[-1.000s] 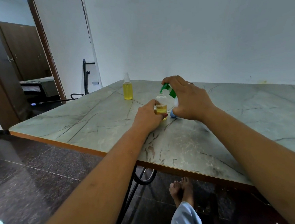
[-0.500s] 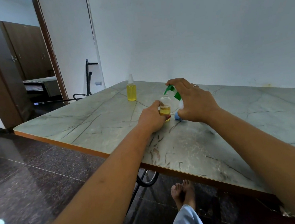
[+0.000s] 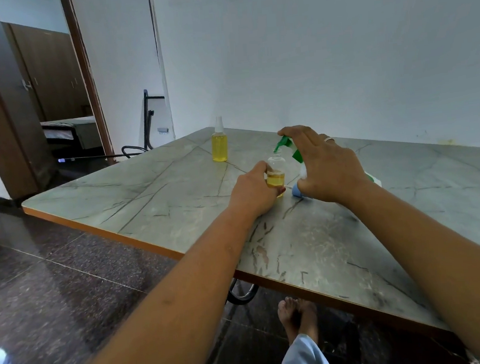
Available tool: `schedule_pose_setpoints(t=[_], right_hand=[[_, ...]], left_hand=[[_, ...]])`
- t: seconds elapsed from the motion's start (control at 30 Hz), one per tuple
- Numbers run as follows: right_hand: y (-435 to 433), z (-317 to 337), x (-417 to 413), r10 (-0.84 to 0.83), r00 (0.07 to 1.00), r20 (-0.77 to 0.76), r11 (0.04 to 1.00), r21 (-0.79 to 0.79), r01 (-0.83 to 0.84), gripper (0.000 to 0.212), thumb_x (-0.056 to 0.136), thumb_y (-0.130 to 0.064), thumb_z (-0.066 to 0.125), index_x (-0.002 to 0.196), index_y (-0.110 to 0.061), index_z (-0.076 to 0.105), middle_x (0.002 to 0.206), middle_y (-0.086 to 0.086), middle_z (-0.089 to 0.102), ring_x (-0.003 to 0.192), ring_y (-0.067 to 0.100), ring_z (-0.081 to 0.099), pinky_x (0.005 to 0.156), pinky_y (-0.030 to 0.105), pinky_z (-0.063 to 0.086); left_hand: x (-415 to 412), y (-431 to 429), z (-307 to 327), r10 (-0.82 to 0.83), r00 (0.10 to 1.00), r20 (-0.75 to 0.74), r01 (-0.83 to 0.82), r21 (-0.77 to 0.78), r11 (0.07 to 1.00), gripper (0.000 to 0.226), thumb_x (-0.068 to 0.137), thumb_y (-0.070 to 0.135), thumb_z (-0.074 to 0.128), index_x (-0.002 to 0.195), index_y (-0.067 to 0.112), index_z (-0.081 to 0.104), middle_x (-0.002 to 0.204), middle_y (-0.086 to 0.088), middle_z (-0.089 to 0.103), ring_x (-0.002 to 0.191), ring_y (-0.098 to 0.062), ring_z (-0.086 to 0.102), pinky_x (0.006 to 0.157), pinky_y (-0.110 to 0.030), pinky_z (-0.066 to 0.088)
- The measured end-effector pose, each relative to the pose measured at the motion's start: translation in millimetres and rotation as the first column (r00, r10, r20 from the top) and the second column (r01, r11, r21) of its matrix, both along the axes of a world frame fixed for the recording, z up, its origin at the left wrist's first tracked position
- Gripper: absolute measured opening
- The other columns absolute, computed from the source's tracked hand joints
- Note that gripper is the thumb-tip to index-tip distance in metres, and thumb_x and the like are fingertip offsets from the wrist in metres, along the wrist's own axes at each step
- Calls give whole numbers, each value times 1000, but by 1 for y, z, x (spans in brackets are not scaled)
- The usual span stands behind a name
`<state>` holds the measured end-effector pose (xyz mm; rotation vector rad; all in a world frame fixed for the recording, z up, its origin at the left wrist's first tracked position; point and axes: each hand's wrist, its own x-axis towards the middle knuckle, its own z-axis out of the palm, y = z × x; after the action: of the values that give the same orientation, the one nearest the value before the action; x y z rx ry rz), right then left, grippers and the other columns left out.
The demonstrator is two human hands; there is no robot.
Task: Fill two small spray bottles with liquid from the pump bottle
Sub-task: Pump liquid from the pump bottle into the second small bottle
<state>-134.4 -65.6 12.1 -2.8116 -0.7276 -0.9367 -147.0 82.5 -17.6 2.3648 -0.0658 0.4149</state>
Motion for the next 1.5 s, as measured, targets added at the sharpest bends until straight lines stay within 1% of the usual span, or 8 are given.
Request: schedule_pose_setpoints(t=[0.1,0.23,0.4,0.53,0.8,0.93,1.13,1.5], right_hand=[[-1,0,-1,0,1000,4,1000,10,0,92,63,-25,73,139,-35,22,138,-8,37,105,25,54,65,31,46],[-1,1,-1,-1,1000,-19,1000,22,1,93,62,-26,73,140,-35,22,140,-9,37,101,26,55,64,31,46],[-4,3,-3,0,999,-53,995,104,5,95,59,-20,70,140,-35,23,141,-11,35,106,27,53,66,34,48],[0,1,-5,8,999,-42,999,53,-5,92,63,-24,71,140,-35,22,140,-9,36,104,26,54,68,35,51],[1,2,-6,-7,999,-40,999,43,9,91,64,-25,74,140,-33,24,140,-9,36,106,27,54,65,30,41],[2,3,-5,2,999,-44,998,70,2,86,61,-23,74,134,-33,29,132,-8,41,101,24,54,65,31,46],[8,4,-5,16,1000,-4,993,114,-16,72,63,-19,70,127,-28,36,122,-5,46,95,23,54,63,31,42],[4,3,-3,43,998,-53,999,19,-42,97,63,-18,71,141,-37,17,144,-11,33,97,25,55,61,29,45]], left_hand=[[-1,-1,-1,-2,1000,16,2,-4,1000,40,86,32,64,119,17,47,113,-12,61,91,-22,54,77,-29,42],[-1,-1,-1,4,1000,15,-4,2,1000,42,85,34,65,119,17,47,116,-12,61,101,-27,57,81,-31,43],[-2,-2,-2,15,1000,25,-15,-7,1000,42,84,33,66,117,16,47,113,-12,62,100,-28,57,81,-33,44],[-2,-2,-3,13,999,41,-13,-7,1000,42,84,33,66,117,15,47,115,-12,62,102,-27,57,82,-33,45],[1,-3,-4,22,999,42,-23,9,1000,44,84,34,66,119,16,46,119,-11,61,105,-26,56,85,-33,45],[1,-3,-3,26,999,44,-27,20,999,45,84,35,66,120,17,46,121,-11,59,107,-26,56,86,-33,45],[1,-3,-3,27,999,36,-28,17,999,44,85,34,66,120,17,46,122,-11,59,107,-25,56,87,-32,45],[1,-2,-2,28,999,46,-28,-13,1000,46,84,34,67,122,16,46,123,-10,59,109,-25,56,88,-32,45]])
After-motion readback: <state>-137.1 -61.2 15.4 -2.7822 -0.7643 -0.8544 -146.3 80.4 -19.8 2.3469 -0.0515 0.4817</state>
